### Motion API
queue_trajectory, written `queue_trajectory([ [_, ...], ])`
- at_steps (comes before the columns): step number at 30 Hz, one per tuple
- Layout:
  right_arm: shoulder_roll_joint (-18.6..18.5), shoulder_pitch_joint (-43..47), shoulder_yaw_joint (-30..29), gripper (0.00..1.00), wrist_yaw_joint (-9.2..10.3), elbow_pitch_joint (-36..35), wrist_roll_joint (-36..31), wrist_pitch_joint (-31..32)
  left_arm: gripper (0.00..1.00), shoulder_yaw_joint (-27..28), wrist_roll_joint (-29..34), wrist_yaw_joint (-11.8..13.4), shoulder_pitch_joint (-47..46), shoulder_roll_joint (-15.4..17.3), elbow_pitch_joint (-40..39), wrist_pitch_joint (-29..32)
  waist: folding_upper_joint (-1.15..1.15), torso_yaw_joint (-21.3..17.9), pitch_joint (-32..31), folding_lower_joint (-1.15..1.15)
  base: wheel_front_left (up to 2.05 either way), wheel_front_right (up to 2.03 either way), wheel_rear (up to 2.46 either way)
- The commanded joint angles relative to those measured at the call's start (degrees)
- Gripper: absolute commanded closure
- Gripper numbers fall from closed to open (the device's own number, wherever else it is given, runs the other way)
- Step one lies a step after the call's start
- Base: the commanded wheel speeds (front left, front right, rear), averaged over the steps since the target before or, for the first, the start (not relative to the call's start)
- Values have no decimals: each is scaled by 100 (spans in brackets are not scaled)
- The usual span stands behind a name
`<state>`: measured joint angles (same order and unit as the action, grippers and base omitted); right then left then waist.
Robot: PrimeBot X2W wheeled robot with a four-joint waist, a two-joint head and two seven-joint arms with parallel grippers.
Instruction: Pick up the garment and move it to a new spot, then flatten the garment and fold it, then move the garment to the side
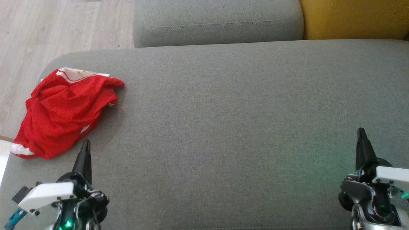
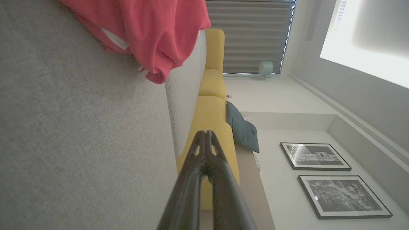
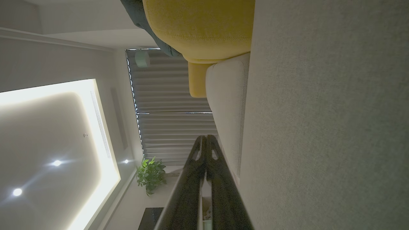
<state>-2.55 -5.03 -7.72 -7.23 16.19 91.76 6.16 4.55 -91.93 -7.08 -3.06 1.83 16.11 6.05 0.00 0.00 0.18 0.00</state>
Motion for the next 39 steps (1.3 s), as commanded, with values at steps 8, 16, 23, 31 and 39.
queue_trajectory([
  [8,-32,-115,123,100,-25,-217,43,31,100,194,-26,-41,-313,105,-209,42,0,0,0,0,0,0,0],
  [16,-32,-115,123,100,-25,-217,43,31,100,194,-26,-41,-313,105,-209,42,0,0,0,0,0,0,0],
  [23,-32,-115,123,100,-25,-217,43,31,100,194,-26,-41,-313,105,-209,42,0,0,0,0,0,0,0],
  [31,24,142,16,0,1,385,-9,-10,0,-29,4,13,230,-72,384,-22,0,0,2,0,0,0,0],
  [39,-30,93,138,0,-1,311,-193,-143,0,-49,234,9,157,-53,372,-158,0,0,10,0,0,0,0],
])
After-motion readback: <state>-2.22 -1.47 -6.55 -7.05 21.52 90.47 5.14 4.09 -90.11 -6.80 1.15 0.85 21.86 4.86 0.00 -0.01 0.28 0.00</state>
